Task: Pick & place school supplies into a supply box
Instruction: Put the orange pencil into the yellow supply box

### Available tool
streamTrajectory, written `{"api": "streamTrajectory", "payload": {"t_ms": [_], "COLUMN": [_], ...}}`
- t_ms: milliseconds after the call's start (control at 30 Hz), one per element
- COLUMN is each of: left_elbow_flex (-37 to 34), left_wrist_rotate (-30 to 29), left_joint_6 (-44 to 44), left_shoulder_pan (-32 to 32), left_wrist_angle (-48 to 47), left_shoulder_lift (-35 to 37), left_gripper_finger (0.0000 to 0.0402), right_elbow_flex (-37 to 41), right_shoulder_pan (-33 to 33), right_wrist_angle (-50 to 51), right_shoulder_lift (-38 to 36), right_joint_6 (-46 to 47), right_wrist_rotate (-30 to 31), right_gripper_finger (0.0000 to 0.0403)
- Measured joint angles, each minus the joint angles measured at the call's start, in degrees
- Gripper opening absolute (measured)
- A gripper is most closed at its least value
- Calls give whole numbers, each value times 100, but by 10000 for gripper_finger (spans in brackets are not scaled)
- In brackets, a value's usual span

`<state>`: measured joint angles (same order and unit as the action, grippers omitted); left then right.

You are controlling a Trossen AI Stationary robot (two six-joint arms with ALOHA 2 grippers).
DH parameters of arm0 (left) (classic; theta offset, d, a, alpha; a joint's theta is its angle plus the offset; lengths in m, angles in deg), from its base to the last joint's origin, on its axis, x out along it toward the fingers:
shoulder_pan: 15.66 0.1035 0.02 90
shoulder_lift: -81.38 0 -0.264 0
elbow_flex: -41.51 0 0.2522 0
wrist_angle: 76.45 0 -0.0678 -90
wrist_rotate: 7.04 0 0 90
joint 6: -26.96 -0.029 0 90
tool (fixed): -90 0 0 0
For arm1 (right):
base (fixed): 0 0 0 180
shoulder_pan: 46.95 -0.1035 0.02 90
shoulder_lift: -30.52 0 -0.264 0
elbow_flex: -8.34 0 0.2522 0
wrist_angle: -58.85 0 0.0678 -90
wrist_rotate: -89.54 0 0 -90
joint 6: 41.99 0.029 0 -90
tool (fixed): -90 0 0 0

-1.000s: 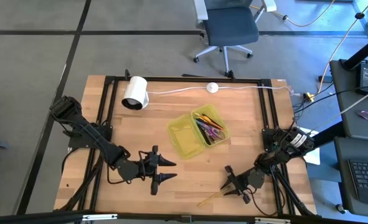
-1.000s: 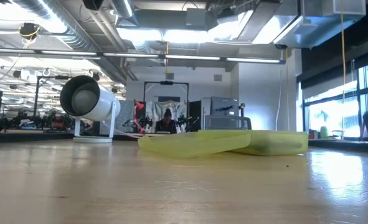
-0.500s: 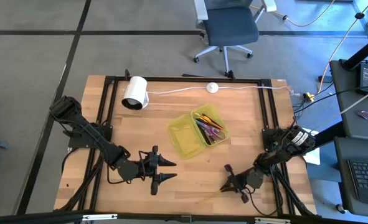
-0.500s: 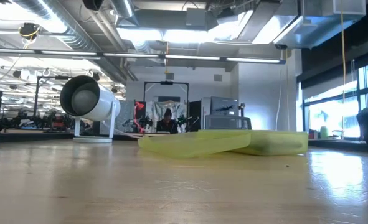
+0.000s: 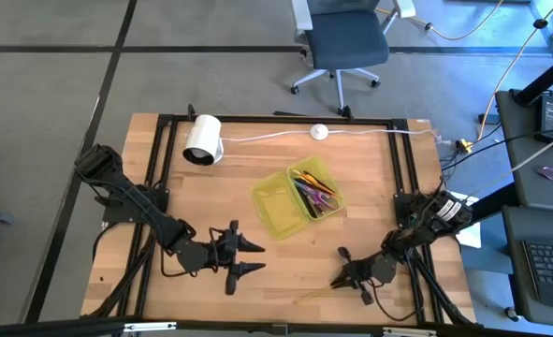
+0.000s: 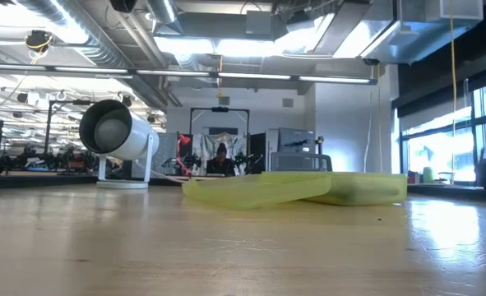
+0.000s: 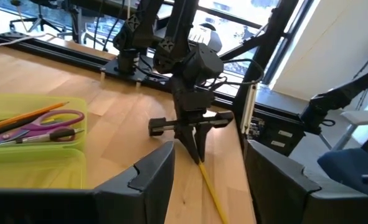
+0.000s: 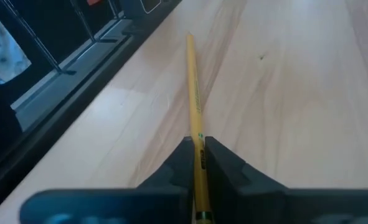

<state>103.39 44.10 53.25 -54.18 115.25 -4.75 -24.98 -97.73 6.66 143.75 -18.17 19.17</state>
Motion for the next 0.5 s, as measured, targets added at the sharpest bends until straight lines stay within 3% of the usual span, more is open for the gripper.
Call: {"api": "streamTrajectory", "payload": {"t_ms": [167, 500], "left_elbow_flex": [0, 0], "left_wrist_rotate": [117, 141], "left_joint_6": [1, 200], "left_shoulder_pan": [0, -11], "left_wrist_angle": [1, 5], "left_shoulder_lift": [0, 0], "left_gripper_finger": [187, 187], "right_elbow_flex": [63, 930], "right_shoulder_pan": [15, 445], "right_wrist_angle": [168, 183], "right_shoulder_lift": [-430, -2360], "right_joint_6": [71, 1194], "right_wrist_rotate": [192, 2074], "right_gripper_finger": [24, 27]}}
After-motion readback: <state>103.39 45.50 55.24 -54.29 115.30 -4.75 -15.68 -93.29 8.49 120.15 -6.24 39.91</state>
